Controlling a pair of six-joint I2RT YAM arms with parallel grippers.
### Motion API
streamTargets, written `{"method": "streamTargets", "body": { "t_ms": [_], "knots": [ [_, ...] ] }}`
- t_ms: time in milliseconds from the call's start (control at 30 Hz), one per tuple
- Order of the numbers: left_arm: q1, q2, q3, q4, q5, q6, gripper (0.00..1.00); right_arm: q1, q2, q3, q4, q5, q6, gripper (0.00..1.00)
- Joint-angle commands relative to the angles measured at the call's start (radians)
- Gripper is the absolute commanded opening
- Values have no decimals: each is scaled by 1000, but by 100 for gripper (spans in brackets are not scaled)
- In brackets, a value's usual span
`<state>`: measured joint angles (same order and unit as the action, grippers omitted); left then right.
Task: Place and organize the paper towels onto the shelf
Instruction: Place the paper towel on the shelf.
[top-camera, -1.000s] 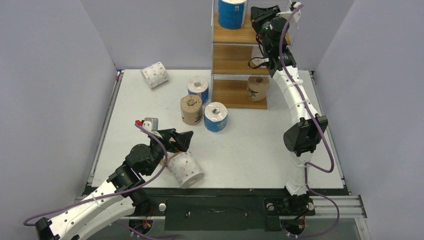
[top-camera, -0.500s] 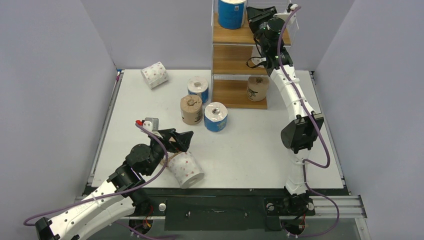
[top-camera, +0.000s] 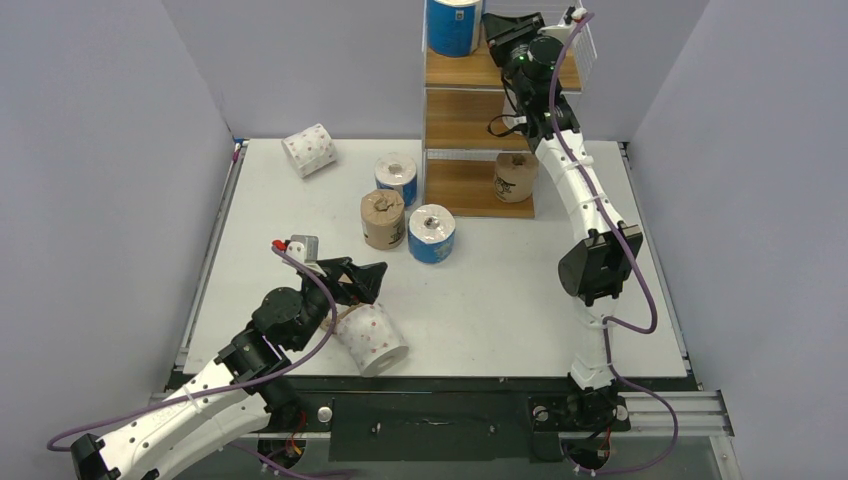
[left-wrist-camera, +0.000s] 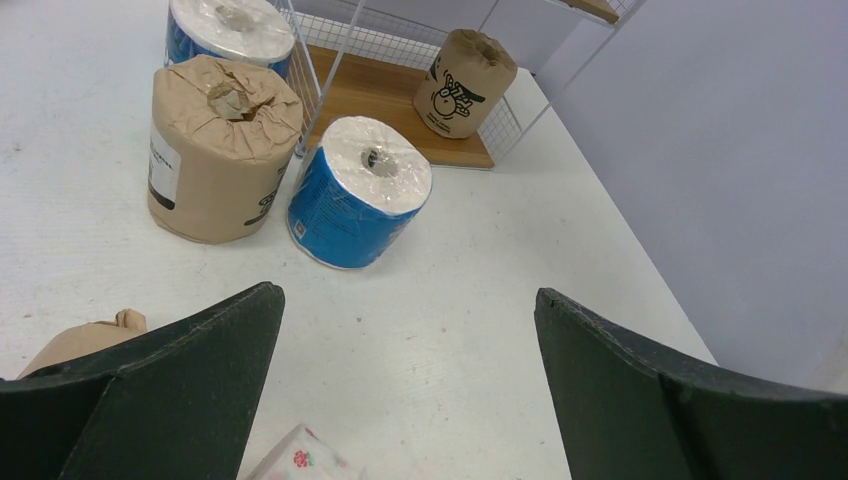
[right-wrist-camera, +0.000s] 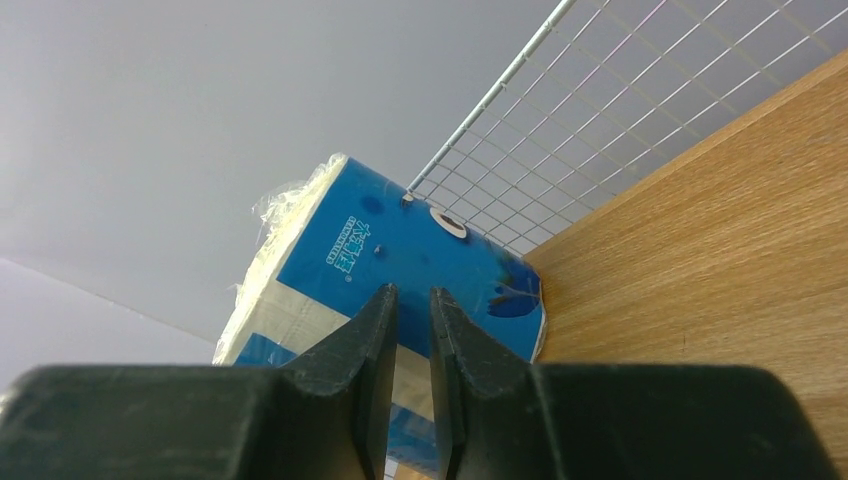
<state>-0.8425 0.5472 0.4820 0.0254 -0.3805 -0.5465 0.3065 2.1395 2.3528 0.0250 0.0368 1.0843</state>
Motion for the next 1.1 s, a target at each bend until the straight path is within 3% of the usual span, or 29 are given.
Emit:
{"method": "streamTargets", "body": {
  "t_ms": [0, 500, 867, 1033, 1067],
  "knots": [
    [4, -5, 7, 40, 3, -4, 96, 20, 12, 24, 1, -42, -8, 15],
    [5, -23, 11, 29, 6, -10, 96, -17, -66, -33, 17, -51, 9, 18],
    [5, -51, 22, 5, -26, -36, 96, -68, -288, -166, 17, -44, -25, 46],
    [5, -64, 47, -58, -75, -66, 96, -71, -489, -334, 27, -40, -76, 50],
    [5, -64, 53, -80, -136, -106, 96, -68, -555, -409, 30, -40, -90, 51]
  ]
}}
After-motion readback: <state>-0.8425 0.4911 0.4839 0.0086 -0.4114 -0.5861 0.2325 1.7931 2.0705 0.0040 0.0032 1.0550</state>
